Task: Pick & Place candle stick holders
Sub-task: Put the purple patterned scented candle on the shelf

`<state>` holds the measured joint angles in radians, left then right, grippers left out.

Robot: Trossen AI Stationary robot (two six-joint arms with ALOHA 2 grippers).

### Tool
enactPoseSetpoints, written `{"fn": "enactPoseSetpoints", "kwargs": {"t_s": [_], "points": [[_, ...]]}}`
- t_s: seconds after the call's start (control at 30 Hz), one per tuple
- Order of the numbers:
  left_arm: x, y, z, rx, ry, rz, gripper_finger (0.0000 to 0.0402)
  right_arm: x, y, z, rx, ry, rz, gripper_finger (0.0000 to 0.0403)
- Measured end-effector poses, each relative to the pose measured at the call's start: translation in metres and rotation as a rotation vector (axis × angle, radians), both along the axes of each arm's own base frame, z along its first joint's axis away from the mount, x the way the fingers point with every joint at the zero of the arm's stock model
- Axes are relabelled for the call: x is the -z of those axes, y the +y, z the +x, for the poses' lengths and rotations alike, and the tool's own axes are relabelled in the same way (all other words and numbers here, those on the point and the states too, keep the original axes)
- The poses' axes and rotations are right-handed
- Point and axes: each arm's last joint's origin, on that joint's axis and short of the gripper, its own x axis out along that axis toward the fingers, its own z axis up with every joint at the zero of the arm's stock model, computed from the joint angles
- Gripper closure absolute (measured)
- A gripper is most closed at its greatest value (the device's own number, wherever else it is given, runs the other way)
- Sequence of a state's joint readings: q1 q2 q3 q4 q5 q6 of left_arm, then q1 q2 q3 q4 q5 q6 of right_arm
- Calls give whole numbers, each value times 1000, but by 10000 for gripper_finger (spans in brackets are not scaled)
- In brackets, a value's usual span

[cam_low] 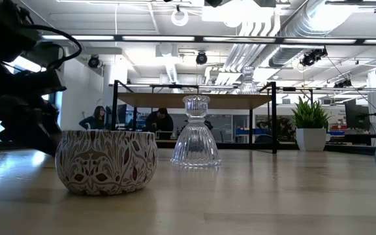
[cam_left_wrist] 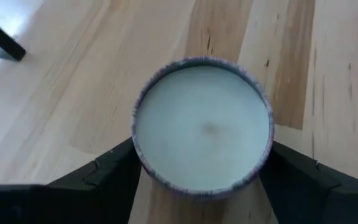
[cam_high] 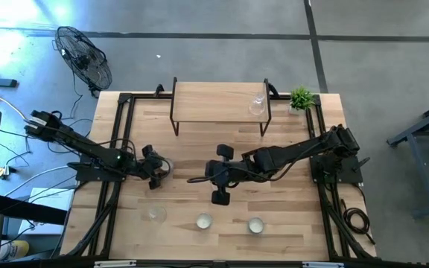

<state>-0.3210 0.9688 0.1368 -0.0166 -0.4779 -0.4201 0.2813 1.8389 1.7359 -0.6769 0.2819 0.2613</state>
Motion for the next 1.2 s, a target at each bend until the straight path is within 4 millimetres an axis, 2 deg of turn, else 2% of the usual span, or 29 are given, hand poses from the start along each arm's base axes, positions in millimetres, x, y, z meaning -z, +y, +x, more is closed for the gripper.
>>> {"fn": "enactPoseSetpoints", "kwargs": {"t_s": [0.03, 0.13, 0.27, 0.57, 0.73, 0.87, 0.97, 1.2], "points": [[0, 0, 0, 1, -7, 0, 129, 0, 0, 0, 0, 0, 0, 402], [-1, 0, 1, -1, -17, 1, 184, 0, 0, 0, 1, 0, 0, 401], [-1, 0, 1, -1, -18, 2, 220, 0, 0, 0, 0, 0, 0, 401], [-1, -1, 1, 26, -8, 6, 350, 0, 0, 0, 0, 0, 0, 401], [-1, -1, 1, 27, -10, 7, 389, 0, 0, 0, 0, 0, 0, 401], [-2, -1, 2, 15, -21, 10, 393, 0, 0, 0, 0, 0, 0, 401], [-2, -1, 2, 11, -22, 9, 378, 0, 0, 0, 0, 1, 0, 402], [-2, -1, 2, -1, -27, -5, 288, 0, 0, 0, 0, 2, 0, 401]]}}
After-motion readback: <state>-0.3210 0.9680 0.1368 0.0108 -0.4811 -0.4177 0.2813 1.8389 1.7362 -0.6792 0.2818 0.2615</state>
